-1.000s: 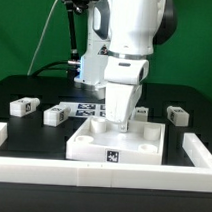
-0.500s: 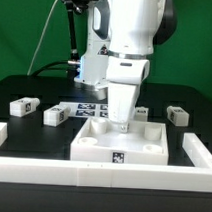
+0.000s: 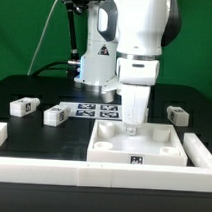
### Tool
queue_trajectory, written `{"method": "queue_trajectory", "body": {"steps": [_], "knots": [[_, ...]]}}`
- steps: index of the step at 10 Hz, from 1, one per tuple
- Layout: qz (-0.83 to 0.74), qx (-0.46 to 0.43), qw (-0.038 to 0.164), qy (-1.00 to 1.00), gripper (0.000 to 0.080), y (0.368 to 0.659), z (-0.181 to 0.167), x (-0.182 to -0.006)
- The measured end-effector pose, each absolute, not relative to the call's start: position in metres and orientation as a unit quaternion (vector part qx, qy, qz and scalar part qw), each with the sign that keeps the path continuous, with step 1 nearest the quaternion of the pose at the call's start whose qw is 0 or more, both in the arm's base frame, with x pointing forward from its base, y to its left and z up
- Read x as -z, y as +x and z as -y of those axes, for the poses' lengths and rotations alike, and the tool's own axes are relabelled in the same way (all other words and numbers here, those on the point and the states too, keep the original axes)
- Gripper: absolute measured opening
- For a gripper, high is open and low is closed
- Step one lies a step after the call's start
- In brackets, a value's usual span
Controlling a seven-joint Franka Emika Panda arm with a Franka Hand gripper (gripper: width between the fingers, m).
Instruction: Assemble one leg
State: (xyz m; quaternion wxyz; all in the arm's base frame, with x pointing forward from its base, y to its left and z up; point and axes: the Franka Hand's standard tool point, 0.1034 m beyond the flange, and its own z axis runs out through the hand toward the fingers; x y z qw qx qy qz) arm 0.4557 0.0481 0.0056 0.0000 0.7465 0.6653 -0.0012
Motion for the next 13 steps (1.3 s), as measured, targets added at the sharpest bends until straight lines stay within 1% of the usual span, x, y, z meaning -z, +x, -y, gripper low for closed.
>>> {"method": "queue_trajectory", "body": {"steps": [2, 3, 6, 8, 10, 12, 13], "knots": [[-0.668, 0.004, -0.001, 0.744, 0.0054, 0.456, -0.049, -0.005], [-0.676, 0.013, -0.003, 0.737, 0.0054, 0.461, -0.051, -0.006], [-0.684, 0.003, 0.000, 0.729, 0.0054, 0.480, -0.066, -0.006], [-0.684, 0.016, -0.003, 0.729, 0.0054, 0.489, -0.065, -0.006], [-0.685, 0.032, -0.008, 0.727, 0.0054, 0.489, -0.065, -0.006], [-0.685, 0.032, -0.008, 0.728, 0.0054, 0.489, -0.065, -0.005], [-0.685, 0.032, -0.008, 0.728, 0.0220, 0.489, -0.065, -0.005]]}}
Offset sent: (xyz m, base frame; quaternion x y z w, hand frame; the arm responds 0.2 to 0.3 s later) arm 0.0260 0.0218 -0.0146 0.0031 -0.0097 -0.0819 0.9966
